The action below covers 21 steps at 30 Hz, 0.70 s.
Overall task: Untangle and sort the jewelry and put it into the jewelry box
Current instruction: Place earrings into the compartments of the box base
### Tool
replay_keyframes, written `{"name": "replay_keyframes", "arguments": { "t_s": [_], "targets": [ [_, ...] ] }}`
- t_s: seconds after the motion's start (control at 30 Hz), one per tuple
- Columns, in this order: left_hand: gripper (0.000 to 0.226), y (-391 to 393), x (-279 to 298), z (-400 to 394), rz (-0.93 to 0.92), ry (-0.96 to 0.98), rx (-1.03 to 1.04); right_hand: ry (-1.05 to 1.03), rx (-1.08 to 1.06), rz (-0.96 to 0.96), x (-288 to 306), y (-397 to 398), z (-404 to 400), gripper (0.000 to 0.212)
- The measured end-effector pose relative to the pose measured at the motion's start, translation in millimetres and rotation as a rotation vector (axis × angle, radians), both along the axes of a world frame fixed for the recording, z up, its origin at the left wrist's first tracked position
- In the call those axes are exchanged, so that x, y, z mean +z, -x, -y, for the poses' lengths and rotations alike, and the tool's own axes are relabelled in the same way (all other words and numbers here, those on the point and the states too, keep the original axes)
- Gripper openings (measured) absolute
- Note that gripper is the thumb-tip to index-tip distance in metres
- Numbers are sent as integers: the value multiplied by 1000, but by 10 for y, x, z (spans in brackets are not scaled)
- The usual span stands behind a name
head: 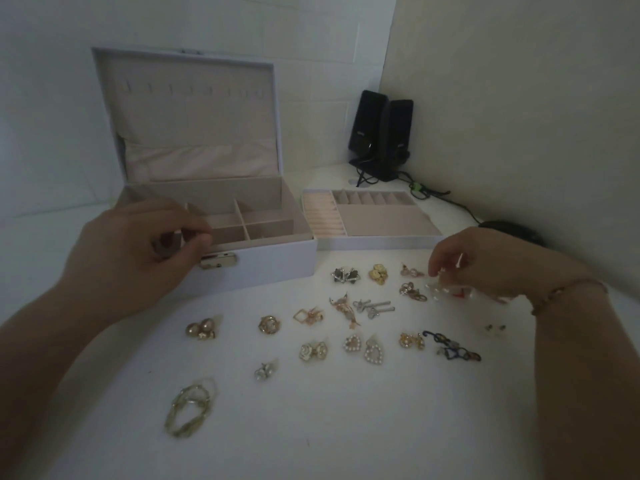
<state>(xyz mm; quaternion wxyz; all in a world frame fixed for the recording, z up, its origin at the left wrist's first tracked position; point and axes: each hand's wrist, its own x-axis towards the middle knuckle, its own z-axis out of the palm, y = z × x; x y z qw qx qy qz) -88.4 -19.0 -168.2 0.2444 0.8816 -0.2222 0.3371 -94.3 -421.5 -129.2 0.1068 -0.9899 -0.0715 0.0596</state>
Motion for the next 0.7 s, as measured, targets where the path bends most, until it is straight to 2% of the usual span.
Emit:
{"name": "replay_keyframes", "arguments": {
  "t_s": [0.1,0.23,0.4,0.6,0.7],
  "targets": [
    [20,4,10,6,3,-4,-1,0,-26,59,5,-13,13,25],
    [20,10,10,8,3,-7,-8,23,-24,21,-41,-38,27,28],
    [19,9,16,4,-4,7,-11,15,2,125,-40,-53,44,34],
    [18,51,55,29,35,47,-75,-300,-55,230,137,53,-17,27],
    [17,62,68,33,49,70,-89,-500,-47,328,201,87,-67,30]
  ]
}}
